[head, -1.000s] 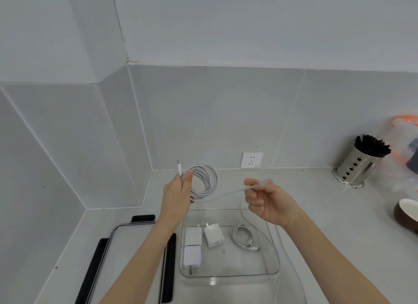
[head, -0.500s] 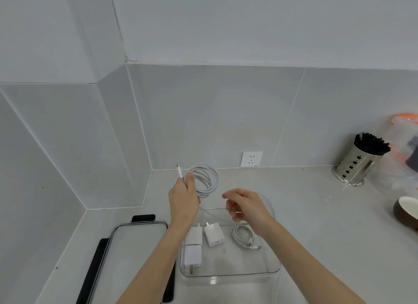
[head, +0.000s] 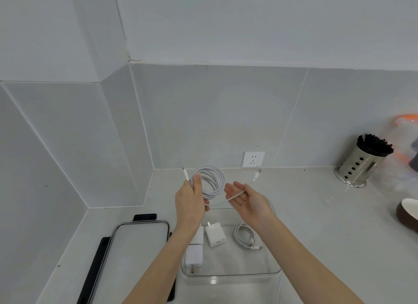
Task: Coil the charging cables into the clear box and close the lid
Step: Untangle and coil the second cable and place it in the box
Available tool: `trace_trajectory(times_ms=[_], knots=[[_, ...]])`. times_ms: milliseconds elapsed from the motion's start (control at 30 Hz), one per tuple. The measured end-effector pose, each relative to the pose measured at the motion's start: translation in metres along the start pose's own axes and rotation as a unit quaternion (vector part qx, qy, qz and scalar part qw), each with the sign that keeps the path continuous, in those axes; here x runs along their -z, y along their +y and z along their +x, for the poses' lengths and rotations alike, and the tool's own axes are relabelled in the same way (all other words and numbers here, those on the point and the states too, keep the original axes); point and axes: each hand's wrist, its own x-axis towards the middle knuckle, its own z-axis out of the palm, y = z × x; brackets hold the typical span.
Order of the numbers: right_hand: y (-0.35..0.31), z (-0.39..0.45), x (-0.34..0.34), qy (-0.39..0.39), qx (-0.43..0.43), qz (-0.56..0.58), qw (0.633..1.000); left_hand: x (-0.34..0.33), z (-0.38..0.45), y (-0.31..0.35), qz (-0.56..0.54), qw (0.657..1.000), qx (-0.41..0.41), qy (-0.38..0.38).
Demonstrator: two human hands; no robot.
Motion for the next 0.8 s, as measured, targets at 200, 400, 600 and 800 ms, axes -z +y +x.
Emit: trace_trajectory(times_ms=[200, 400, 600, 800], knots=[[0.004, 0.003, 0.001, 0.073, 0.050, -0.191, 0.978, -0.004, -0.007, 0.008, 0.072, 0.994, -0.076, -0.016], [0.006, -0.010, -0.005, -0.115, 0.005, -0.378, 0.918, -0.009, -0.008, 0.014, 0.030, 0.997, -0.067, -0.032], [0.004, -0.008, -0.008, -0.191, -0.005, -0.187, 0.964, -0.009, -0.008, 0.005, -0.013, 0.999, -0.018, -0.031], [0.001, -0.009, -0.009, -0.207, -0.064, -0.090, 0.972, -0.008, -0.007, -0.001, 0.020, 0.998, -0.003, -0.065]])
